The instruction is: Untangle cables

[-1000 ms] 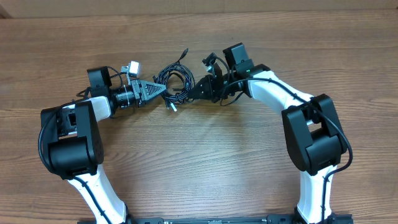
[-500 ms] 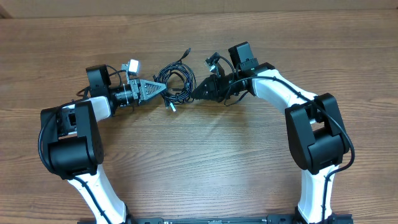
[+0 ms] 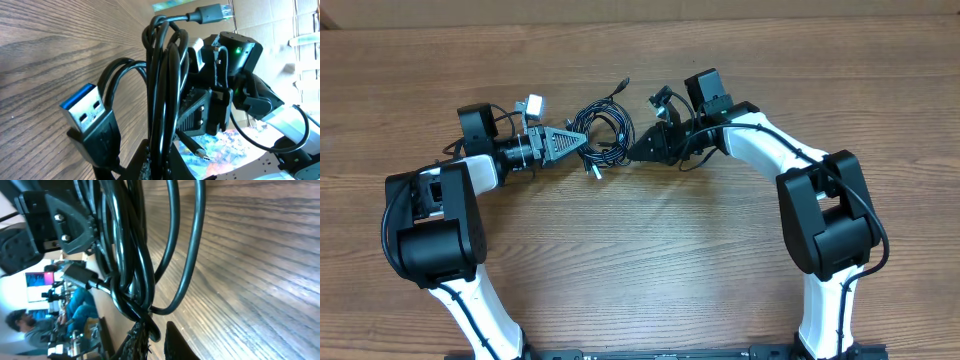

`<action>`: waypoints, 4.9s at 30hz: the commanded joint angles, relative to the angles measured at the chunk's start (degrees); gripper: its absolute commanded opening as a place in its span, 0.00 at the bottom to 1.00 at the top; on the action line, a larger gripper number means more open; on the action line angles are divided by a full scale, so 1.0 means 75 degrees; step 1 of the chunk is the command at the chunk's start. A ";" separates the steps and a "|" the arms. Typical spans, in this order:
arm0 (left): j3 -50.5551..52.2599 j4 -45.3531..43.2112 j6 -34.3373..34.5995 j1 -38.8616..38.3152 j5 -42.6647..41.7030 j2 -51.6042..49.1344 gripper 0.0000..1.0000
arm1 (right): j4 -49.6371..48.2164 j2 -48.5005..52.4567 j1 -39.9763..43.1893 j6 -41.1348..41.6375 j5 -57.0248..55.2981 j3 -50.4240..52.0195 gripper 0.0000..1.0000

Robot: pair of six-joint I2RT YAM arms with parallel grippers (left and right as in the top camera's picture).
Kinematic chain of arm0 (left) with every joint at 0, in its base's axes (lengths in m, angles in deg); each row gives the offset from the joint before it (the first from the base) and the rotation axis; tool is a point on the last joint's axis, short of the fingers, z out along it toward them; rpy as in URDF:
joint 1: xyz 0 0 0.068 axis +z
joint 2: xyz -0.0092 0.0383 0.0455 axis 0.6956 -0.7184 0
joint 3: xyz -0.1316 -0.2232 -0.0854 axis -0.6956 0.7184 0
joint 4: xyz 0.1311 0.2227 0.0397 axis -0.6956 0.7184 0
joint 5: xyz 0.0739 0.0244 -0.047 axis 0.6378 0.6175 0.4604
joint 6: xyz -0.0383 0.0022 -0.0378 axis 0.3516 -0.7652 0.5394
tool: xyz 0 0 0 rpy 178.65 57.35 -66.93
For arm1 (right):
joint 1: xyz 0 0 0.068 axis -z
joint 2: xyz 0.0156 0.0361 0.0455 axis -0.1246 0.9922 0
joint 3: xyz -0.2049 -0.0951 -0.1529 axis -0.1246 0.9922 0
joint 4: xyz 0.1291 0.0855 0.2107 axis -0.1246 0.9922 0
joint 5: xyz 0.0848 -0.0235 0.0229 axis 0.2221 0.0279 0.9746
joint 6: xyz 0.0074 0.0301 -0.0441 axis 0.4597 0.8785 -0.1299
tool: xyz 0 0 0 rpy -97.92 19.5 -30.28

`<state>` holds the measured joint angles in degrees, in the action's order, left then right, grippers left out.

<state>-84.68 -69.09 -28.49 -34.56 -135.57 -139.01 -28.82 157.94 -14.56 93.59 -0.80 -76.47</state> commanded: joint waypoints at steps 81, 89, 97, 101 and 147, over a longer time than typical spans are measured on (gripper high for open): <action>0.0085 0.2713 0.0105 0.0921 0.2468 -0.0029 0.04 | 0.0595 0.0137 -0.0662 0.3838 -0.8967 0.0140 0.18; 0.0087 0.3069 0.0105 0.1352 0.2780 -0.0029 0.04 | 0.0688 0.0140 -0.0542 0.4264 -0.8961 0.0140 0.18; 0.0085 0.3057 0.0117 0.1183 0.2911 -0.0029 0.05 | 0.0361 0.0137 -0.0557 0.3311 -0.7970 0.0140 0.24; 0.0082 0.2780 0.0108 0.1026 0.2646 -0.0029 0.08 | 0.0090 0.0140 -0.0627 0.2028 -0.6712 0.0140 0.29; -0.1241 0.6318 -0.0597 -0.0367 0.7705 0.2993 0.71 | -0.0076 0.0099 -0.0991 0.0131 -0.4841 0.0064 0.42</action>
<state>-87.85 -27.15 -30.78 -34.89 -96.38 -122.97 -29.87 158.49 -23.06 93.61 -38.65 -75.36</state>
